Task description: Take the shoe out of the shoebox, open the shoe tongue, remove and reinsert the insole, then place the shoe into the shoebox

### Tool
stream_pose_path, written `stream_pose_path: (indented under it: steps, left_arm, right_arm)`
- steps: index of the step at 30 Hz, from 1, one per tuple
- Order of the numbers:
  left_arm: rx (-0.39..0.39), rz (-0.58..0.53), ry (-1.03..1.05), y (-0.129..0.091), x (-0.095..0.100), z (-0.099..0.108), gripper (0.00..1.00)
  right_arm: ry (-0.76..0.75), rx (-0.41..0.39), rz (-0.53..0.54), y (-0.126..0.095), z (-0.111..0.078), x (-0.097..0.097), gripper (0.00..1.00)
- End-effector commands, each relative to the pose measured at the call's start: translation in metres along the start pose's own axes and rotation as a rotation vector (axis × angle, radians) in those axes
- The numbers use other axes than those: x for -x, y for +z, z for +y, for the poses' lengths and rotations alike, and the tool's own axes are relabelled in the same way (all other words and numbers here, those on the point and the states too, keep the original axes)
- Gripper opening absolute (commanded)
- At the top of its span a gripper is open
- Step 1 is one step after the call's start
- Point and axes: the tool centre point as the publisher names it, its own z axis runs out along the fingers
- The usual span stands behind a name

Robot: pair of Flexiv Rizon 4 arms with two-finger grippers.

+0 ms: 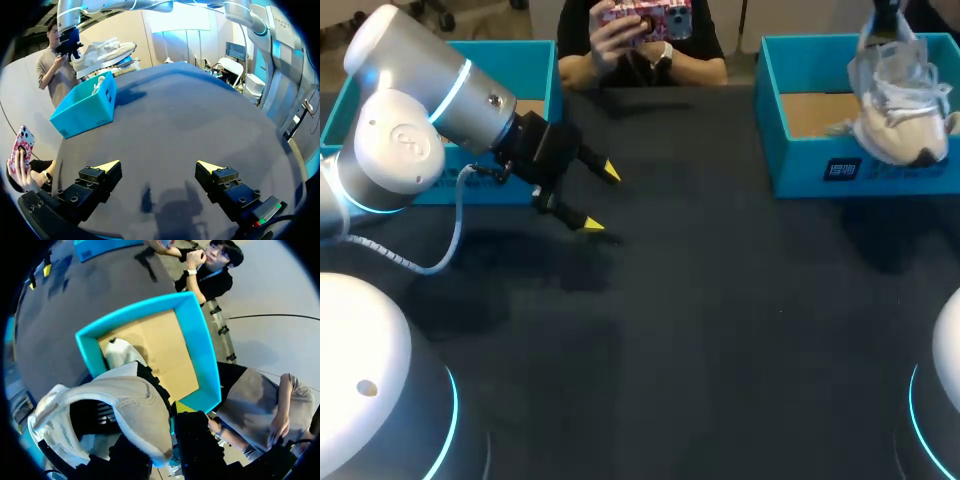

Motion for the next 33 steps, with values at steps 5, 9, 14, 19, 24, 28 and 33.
stream_pose_path:
  steps: [5, 9, 14, 19, 24, 28, 33]
  left_arm:
    - [0.003, 0.0, 0.0, 0.0, 0.0, 0.0, 1.0]
    - [0.003, 0.0, 0.0, 0.0, 0.0, 0.0, 1.0]
    - [0.003, 0.0, 0.0, 0.0, 0.0, 0.0, 1.0]
    - [0.003, 0.0, 0.0, 0.0, 0.0, 0.0, 1.0]
    - [0.003, 0.0, 0.0, 0.0, 0.0, 0.0, 1.0]
    - [0.003, 0.0, 0.0, 0.0, 0.0, 0.0, 1.0]
    - [0.003, 0.0, 0.0, 0.0, 0.0, 0.0, 1.0]
  right_arm:
    - [0.037, 0.01, 0.086, 0.038, -0.028, 0.053, 0.0]
    - [0.065, -0.006, 0.107, 0.055, -0.041, 0.075, 0.0]
    - [0.145, -0.012, 0.138, 0.072, -0.055, 0.097, 0.0]
    - [0.244, -0.009, 0.122, 0.08, -0.059, 0.118, 0.0]
    - [0.413, -0.018, 0.122, 0.083, -0.062, 0.116, 0.0]
    - [0.571, -0.039, 0.166, 0.084, -0.062, 0.111, 0.0]
    - [0.686, -0.097, 0.226, 0.088, -0.063, 0.109, 0.0]
